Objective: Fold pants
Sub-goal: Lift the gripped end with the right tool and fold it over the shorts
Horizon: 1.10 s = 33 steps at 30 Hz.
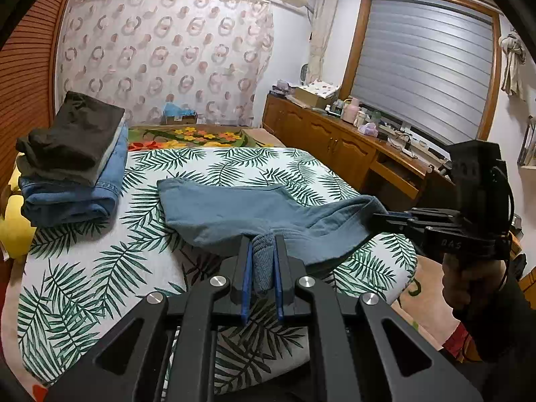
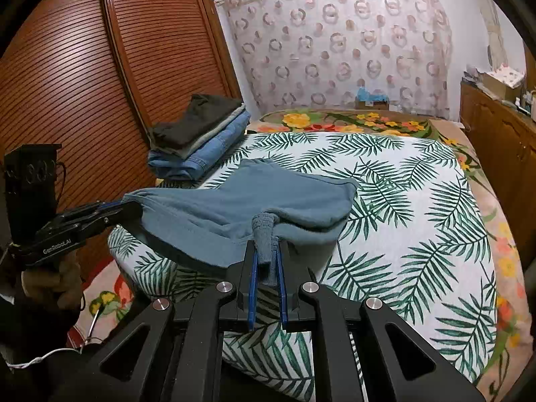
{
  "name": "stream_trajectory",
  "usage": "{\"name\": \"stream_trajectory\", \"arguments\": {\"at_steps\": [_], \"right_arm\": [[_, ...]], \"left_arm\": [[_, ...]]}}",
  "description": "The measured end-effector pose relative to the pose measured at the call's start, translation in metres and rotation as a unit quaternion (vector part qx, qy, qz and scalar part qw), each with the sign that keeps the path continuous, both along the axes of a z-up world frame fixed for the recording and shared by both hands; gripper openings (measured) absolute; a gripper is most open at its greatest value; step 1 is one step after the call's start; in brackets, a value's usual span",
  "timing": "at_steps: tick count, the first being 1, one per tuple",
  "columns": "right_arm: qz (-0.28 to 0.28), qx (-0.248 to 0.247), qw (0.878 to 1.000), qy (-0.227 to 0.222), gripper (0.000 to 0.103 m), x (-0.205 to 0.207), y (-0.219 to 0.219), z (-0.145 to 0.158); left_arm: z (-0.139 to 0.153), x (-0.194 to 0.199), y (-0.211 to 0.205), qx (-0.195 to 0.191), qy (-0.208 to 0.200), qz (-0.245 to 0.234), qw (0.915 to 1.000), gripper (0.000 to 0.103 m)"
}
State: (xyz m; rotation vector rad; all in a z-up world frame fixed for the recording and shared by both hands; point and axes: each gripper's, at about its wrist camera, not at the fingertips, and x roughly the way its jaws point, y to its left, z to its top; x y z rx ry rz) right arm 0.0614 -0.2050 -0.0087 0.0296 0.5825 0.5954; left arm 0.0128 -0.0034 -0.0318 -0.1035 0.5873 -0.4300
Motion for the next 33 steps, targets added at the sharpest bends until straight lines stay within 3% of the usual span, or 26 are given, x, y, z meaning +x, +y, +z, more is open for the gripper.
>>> {"name": "stream_trajectory", "arguments": {"at_steps": [17,33], "right_arm": [[-0.013,-0.044,0.998,-0.036,0.01,0.056,0.018,0.006],[-0.01,-0.051,0.999,0.0,0.01,0.141,0.043,-0.008]], "left_arm": [[0.004,0.068,0.002,0.009,-0.01,0.018,0.9997,0.012],[-0.021,0.14,0.011,0.021,0.032,0.038,0.9985,0.012]]}}
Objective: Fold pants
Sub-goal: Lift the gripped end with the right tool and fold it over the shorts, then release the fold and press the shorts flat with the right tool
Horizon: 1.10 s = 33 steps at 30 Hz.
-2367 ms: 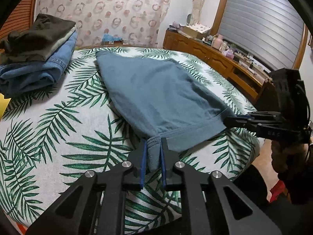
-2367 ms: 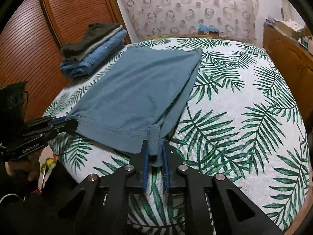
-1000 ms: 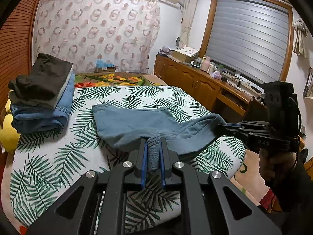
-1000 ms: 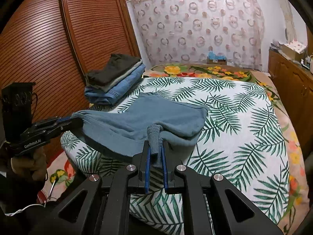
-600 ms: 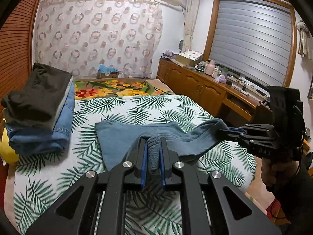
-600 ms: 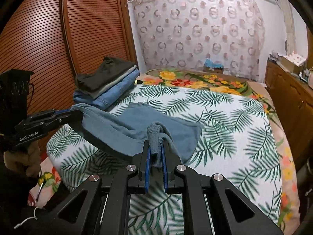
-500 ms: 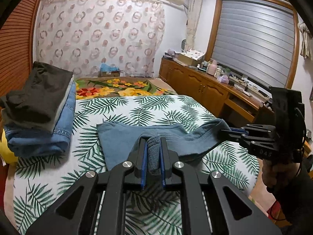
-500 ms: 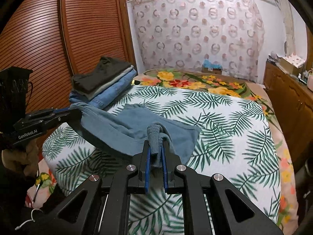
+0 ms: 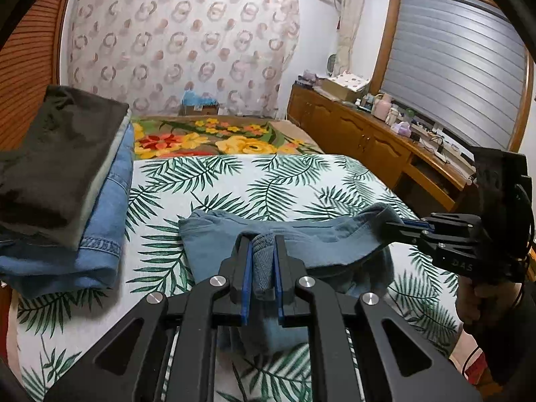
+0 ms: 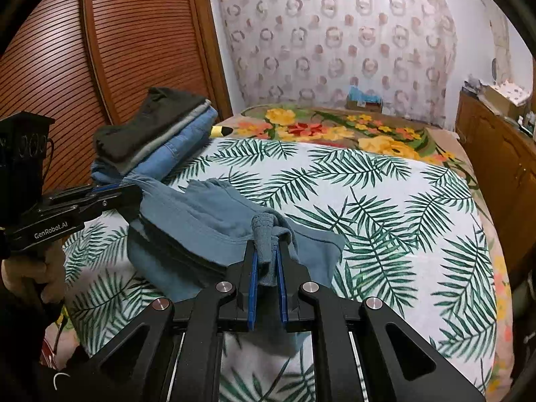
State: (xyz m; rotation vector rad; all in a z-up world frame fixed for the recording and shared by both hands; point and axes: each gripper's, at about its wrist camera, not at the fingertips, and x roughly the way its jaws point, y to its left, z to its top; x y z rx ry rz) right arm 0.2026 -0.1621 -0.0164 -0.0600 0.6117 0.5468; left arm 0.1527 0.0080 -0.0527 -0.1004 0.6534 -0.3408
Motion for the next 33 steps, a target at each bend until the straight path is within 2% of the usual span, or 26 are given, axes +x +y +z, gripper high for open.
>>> {"name": "stream_trajectory", "arguments": {"at_steps": [7,10,12,14,16,23,25,30,31,33], "right_arm": [[-0.005,-0.002,1.0,0.021,0.01,0.027,0.007,-0.01],[-0.007,0.0,0.999,0.032,0.013,0.036,0.009,-0.016],[-0.014,-0.005,0.999,0.032,0.018,0.041,0.011,-0.017],[-0.019,-0.01,0.999,0.027,0.024,0.043,0.012,-0.016],[-0.019,-0.012,0.999,0.024,0.036,0.043,0.011,-0.014],[0.004,-0.032,0.999,0.017,0.043,0.027,0.005,-0.016],[0.011,-0.037,0.999,0.019,0.047,0.021,0.004,-0.018],[0.023,-0.086,0.996,0.02,0.049,0.017,0.013,-0.029],[0.022,-0.093,0.995,0.022,0.049,0.019,0.015,-0.03],[0.019,-0.104,0.994,0.02,0.049,0.026,0.02,-0.029]], "left_arm": [[-0.012,0.021,-0.003,0.012,0.025,0.006,0.9996,0.012],[-0.021,0.031,-0.004,0.022,0.044,0.011,0.9987,0.016],[-0.025,0.034,-0.005,0.037,0.05,0.015,0.9979,0.021],[-0.026,0.034,-0.003,0.04,0.051,0.017,0.9978,0.037],[-0.026,0.031,0.0,0.039,0.05,0.016,0.9978,0.049],[-0.033,0.015,0.016,0.048,0.072,0.017,0.9961,0.05],[-0.037,0.012,0.021,0.046,0.078,0.018,0.9957,0.05],[-0.044,0.019,0.022,0.05,0.091,0.011,0.9946,0.05],[-0.044,0.022,0.021,0.053,0.092,0.009,0.9943,0.056],[-0.042,0.026,0.02,0.048,0.09,0.008,0.9948,0.079]]}}
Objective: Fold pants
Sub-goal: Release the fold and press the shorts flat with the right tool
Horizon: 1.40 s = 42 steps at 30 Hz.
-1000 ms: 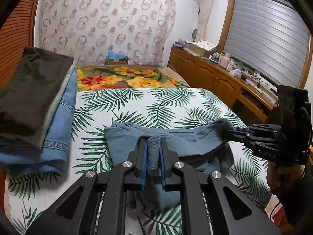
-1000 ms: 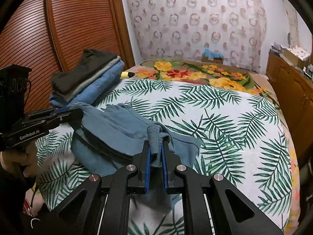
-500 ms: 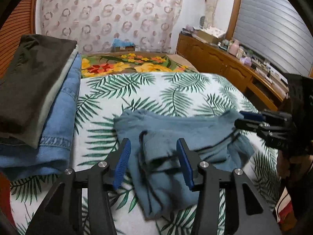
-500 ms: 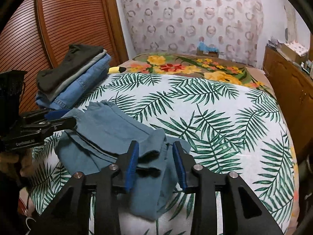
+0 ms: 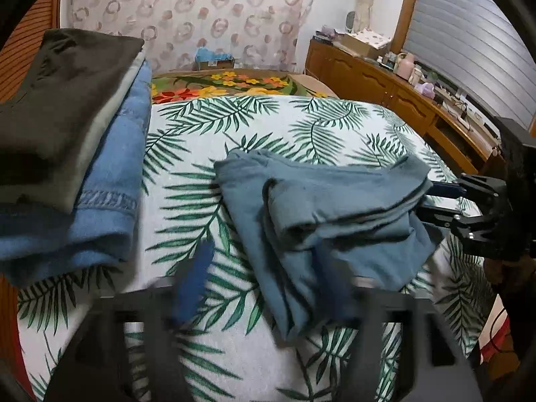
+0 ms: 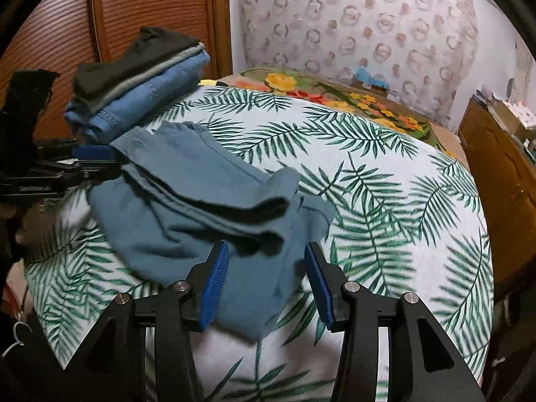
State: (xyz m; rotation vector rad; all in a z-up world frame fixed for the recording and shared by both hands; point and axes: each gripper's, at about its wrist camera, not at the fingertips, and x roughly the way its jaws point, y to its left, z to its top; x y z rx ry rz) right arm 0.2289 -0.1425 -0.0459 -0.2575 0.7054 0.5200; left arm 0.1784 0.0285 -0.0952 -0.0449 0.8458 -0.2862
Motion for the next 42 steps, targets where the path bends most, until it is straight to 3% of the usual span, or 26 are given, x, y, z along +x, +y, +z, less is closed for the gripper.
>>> {"name": "stream_trajectory", "arguments": {"at_steps": [12,20,31,42], "right_arm": [[-0.012,-0.013,1.0,-0.015,0.049,0.042,0.013,0.006],[-0.042,0.009,0.999,-0.004,0.049,0.059,0.002,0.0],[-0.061,0.024,0.998,0.0,0.049,0.049,-0.011,0.007],[-0.023,0.049,0.998,0.023,0.049,0.003,-0.021,0.003]], "left_arm": [[0.005,0.016,-0.006,0.017,-0.006,0.004,0.9998,0.08],[0.003,0.039,-0.007,0.037,-0.007,0.022,0.9991,0.08],[-0.002,0.057,-0.008,0.045,-0.007,0.045,0.998,0.08],[0.002,0.005,-0.012,0.0,-0.006,0.0,1.0,0.077]]}}
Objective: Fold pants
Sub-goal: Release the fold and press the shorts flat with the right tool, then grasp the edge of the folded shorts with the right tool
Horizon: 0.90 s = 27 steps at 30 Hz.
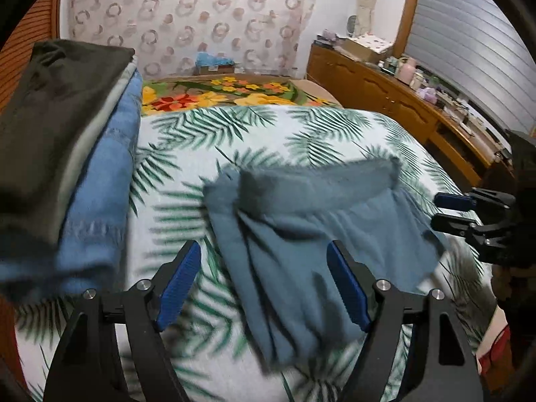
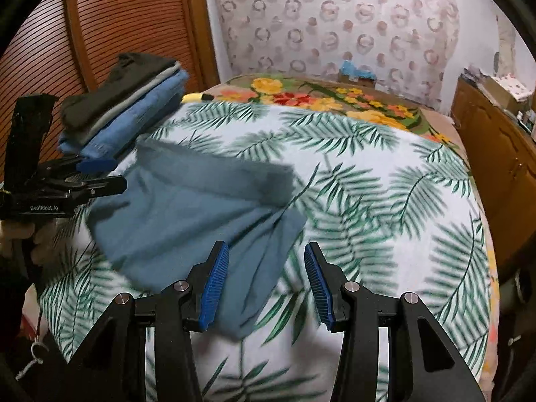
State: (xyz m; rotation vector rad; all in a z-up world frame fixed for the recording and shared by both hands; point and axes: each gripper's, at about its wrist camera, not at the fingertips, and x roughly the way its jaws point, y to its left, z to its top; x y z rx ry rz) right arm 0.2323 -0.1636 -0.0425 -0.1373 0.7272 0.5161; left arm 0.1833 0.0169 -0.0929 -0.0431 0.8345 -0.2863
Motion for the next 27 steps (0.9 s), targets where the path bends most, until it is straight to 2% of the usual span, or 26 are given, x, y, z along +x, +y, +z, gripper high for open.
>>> {"name": "stream_trajectory", "arguments": {"at_steps": [2,3,8,22,23,25,27], "right_arm": [[0.005,0.002,1.0,0.004,0.047,-0.009,-0.001,-0.001],[0.006,0.003,1.0,0.008,0.044,-0.013,-0.002,-0.002],[0.007,0.005,1.0,0.022,0.04,-0.028,-0.003,-0.008],[-0.003,-0.007,1.0,0.03,0.033,-0.036,0.006,-0.013],[-0.003,-0.006,0.999,0.031,0.031,-0.035,0.005,-0.013],[0.002,-0.006,0.999,0.033,0.015,-0.035,0.005,-0.014],[0.005,-0.004,1.0,0.03,0.007,-0.036,0.004,-0.013]], "left_arm": [[-0.002,-0.011,-0.002,0.0,0.003,-0.009,1.0,0.073],[-0.002,-0.017,-0.003,0.001,0.004,-0.012,0.9999,0.072],[-0.007,-0.034,-0.004,-0.006,0.01,-0.02,0.9997,0.071],[-0.022,-0.031,-0.006,0.012,0.021,-0.008,0.9997,0.071],[-0.022,-0.031,-0.006,0.013,0.021,-0.007,0.9997,0.071],[-0.022,-0.031,-0.007,0.018,0.018,-0.007,0.9996,0.071],[-0.023,-0.03,-0.006,0.021,0.016,-0.007,0.9996,0.071]]}}
